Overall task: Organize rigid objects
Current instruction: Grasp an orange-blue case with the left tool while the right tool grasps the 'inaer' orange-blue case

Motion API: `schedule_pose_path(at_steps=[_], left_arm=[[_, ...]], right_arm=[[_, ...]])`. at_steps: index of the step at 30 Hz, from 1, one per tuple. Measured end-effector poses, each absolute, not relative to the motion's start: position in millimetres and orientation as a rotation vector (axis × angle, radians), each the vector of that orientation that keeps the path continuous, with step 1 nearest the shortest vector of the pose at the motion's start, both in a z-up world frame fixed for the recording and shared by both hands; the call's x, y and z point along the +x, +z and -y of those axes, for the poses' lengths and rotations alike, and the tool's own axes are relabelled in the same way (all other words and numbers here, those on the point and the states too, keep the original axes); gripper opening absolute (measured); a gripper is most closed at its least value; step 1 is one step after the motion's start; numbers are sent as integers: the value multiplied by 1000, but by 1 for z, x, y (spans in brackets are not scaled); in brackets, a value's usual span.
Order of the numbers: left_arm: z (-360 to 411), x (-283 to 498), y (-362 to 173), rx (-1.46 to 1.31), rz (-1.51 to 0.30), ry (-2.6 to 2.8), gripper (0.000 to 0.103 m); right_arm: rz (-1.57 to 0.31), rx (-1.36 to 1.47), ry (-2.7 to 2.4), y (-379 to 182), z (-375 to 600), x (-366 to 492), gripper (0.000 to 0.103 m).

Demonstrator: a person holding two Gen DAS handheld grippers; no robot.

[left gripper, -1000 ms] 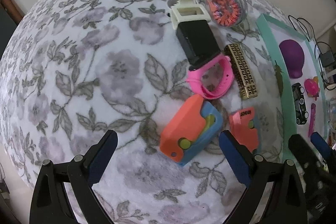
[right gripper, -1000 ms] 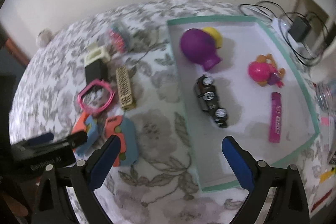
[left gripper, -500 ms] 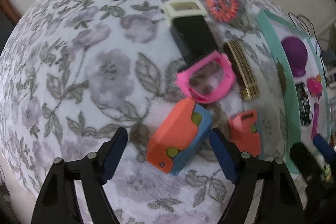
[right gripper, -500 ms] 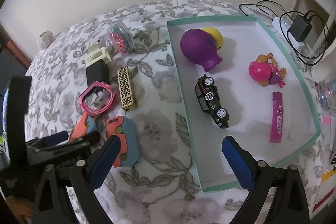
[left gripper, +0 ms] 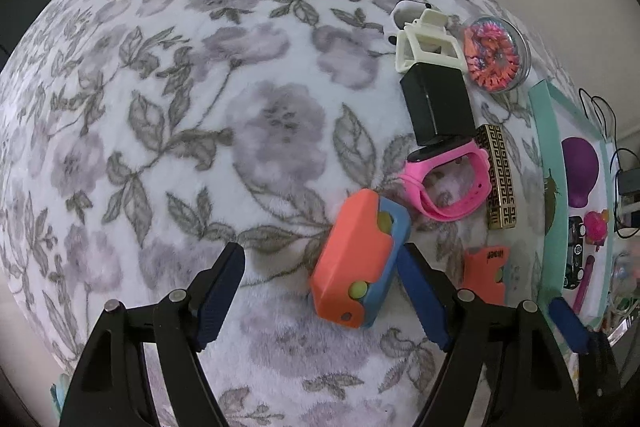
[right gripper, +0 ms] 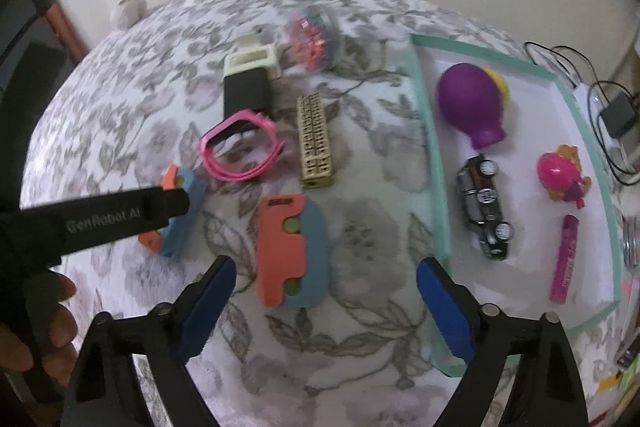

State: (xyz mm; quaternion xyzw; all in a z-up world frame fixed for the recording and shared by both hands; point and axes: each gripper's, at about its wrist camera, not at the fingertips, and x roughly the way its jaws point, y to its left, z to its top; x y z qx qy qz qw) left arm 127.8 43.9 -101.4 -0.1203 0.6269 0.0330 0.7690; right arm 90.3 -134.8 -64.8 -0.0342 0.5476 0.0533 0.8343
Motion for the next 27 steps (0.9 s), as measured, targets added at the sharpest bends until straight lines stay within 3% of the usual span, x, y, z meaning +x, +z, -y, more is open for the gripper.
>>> schedule_pose_path(at_steps=[13, 14, 16, 27], left_arm=[[-4, 125, -107, -155, -1388, 40, 80], [4, 128, -108, -153, -1390, 43, 78], [6, 128, -111, -152, -1397, 39, 66], [28, 127, -118, -81, -1399, 17, 53]], right_arm=[[-1203, -139, 105, -90, 120, 103, 76], [-1203, -143, 104, -91, 119, 103, 76], [-1205, -155, 99, -93, 118, 105, 74], [-1202, -163, 91, -100, 108, 103, 69]])
